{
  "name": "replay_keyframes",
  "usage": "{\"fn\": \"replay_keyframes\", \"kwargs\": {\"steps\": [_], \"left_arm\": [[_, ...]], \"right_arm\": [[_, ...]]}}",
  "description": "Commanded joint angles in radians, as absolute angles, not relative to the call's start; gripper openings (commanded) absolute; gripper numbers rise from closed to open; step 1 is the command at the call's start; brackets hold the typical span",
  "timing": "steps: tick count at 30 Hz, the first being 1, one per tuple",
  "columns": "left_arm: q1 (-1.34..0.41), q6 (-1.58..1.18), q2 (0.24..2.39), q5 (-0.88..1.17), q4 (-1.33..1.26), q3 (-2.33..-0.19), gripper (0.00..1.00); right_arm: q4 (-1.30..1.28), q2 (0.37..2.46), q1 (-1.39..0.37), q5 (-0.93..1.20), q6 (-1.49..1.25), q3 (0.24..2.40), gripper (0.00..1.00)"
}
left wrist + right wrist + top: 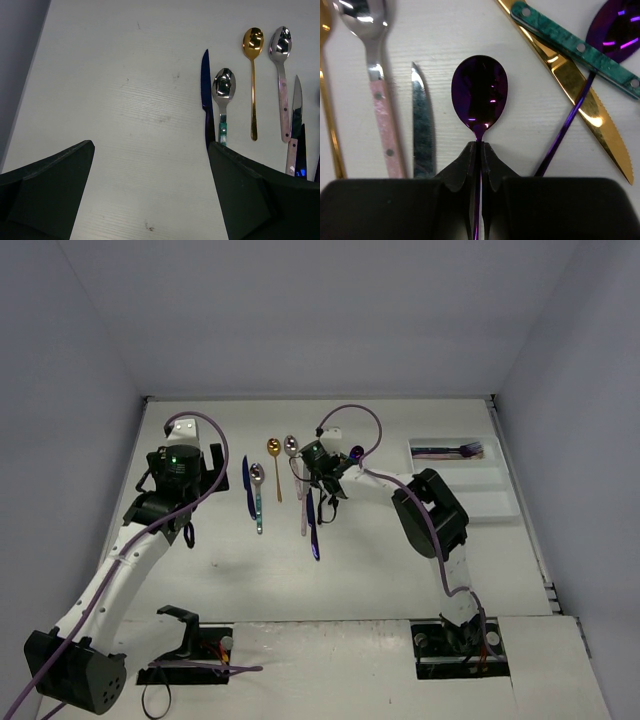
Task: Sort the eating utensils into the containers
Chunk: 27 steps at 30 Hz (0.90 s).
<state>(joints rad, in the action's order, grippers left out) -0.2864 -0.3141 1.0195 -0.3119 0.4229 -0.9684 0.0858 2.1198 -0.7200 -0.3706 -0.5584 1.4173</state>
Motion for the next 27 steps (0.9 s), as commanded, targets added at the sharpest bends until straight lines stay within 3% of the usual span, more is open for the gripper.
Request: {"fn": "replay_keyframes", "kwargs": {"steps": [1, 6, 11, 20, 27], "left_arm": [[-0.279, -0.314, 1.014, -0.319, 0.396, -0.986, 0.97], [-0.279, -0.314, 1.011, -0.32, 0.396, -0.985, 0.97], [-0.279, -0.317, 1.009, -0.319, 0.398, -0.985, 0.97], [-0.278, -0.324, 1.013, -0.311, 0.401, -0.988, 0.97], [-0.278, -0.327, 1.019, -0.307, 0.4, -0.988, 0.97]], "right_arm": [[0.102, 2.053, -0.724, -0.386, -0.537, 1.541, 0.0], [0.103, 1.948, -0.711, -0.454, -0.526, 1.54, 0.0], [0.102, 1.753, -0.624, -0.543, -0.646, 1.361, 0.0], [0.101, 1.447, -0.264, -0.525, -0.798, 0.969, 0.0], [0.101, 1.362, -0.008, -0.471, -0.889, 0.809, 0.0]]}}
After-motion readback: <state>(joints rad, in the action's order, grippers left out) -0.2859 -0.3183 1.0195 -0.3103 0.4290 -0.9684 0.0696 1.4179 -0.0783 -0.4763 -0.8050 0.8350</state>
